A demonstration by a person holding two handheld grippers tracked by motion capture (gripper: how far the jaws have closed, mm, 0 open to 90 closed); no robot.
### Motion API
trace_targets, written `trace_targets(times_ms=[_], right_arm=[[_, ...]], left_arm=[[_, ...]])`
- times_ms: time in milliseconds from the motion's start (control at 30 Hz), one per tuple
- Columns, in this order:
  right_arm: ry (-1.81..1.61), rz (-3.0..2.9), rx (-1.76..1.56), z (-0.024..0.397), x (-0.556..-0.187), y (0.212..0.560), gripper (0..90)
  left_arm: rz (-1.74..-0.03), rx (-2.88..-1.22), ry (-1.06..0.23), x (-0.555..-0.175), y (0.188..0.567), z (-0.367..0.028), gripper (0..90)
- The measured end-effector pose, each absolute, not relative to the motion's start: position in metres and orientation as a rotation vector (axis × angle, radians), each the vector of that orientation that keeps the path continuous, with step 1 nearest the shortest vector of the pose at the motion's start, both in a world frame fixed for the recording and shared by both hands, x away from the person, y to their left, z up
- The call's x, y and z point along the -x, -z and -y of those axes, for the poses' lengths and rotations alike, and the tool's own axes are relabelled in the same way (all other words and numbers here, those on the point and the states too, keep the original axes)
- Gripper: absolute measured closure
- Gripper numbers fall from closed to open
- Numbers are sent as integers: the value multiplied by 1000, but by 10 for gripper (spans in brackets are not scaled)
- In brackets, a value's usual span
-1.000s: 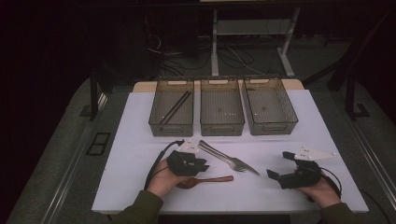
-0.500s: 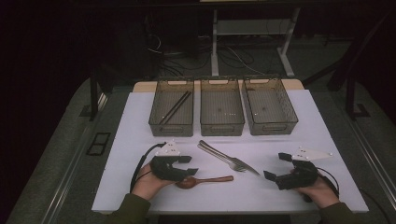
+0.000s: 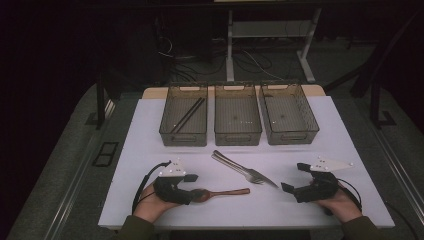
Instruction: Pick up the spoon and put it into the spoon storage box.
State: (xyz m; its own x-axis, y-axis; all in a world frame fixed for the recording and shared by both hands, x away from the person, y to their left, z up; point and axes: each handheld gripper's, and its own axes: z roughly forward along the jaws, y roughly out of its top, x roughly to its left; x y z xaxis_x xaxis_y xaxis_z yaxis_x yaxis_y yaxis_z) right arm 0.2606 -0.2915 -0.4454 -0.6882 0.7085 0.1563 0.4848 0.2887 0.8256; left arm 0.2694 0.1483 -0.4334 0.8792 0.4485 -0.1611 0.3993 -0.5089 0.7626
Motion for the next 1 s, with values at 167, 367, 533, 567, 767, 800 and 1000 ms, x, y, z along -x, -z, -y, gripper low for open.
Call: trace_targets(times_ms=[167,367,533,567,767,800,1000], right_arm=[[-1351,-2314,-1100,292,-260,445,18],[-1347,-2318,-1098,292,-260,445,17],[-1343,-2321,-1094,291,-259,445,17],[-1344,-2321,-1095,291,-259,445,17],[-1344,-2321,-1094,291,-259,445,17],[-1343,-2321,-1094,291,-259,445,18],[-1343,-2321,-1094,291,-259,445,17]], left_arm=[[-599,-2211,-45,-270,438,-146,385],[-592,-2253,-41,-270,442,-143,405],[-584,-2290,-43,-270,444,-142,422],[-581,-2298,-45,-270,445,-142,425],[-565,-2312,-47,-269,444,-141,449],[-562,-2315,-48,-269,444,-140,452],[-530,-2335,-38,-267,443,-139,488]])
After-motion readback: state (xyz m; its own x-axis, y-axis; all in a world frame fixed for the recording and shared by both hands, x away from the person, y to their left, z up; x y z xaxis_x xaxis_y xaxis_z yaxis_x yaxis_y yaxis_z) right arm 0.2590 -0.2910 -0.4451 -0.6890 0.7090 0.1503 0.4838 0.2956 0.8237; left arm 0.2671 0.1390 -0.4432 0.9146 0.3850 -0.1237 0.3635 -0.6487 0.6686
